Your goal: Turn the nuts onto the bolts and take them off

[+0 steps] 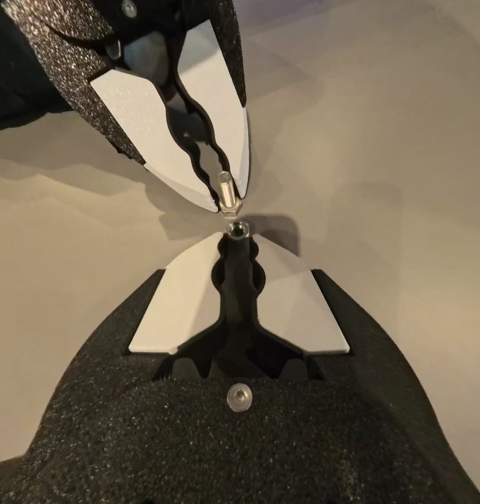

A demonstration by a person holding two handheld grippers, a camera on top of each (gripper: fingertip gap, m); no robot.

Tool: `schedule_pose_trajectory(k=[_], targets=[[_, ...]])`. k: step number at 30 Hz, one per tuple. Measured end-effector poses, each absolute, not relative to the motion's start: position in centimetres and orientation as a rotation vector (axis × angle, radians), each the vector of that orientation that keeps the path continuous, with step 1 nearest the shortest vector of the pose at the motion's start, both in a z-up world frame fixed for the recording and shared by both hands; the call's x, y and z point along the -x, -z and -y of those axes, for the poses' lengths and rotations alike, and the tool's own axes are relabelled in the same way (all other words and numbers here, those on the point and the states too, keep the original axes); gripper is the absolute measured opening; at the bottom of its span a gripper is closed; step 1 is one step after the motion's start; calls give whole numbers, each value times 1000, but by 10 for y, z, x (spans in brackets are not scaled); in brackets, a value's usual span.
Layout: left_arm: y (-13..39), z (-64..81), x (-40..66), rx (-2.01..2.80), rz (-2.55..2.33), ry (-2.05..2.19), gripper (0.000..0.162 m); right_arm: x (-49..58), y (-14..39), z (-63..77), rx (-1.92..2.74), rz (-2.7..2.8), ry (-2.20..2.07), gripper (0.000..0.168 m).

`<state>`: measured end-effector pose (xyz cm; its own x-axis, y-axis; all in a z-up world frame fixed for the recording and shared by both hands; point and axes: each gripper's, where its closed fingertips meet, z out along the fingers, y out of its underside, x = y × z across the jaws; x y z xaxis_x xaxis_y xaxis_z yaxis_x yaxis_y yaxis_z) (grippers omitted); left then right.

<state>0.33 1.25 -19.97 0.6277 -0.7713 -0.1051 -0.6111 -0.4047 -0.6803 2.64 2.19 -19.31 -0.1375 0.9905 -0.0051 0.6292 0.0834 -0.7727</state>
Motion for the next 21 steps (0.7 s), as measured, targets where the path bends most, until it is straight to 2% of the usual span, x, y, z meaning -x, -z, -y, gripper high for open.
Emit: schedule_pose_trajectory(k=[1, 7, 21], targets=[[200, -12, -3, 2147, -1076, 295, 15, -28, 195, -23, 1609, 1825, -856, 18], [200, -13, -3, 2146, -1077, 294, 15, -27, 195, -23, 1613, 1819, -865, 27], [200, -13, -3, 2147, -1075, 291, 15, -19, 199, -16, 1633, 1862, -813, 18]])
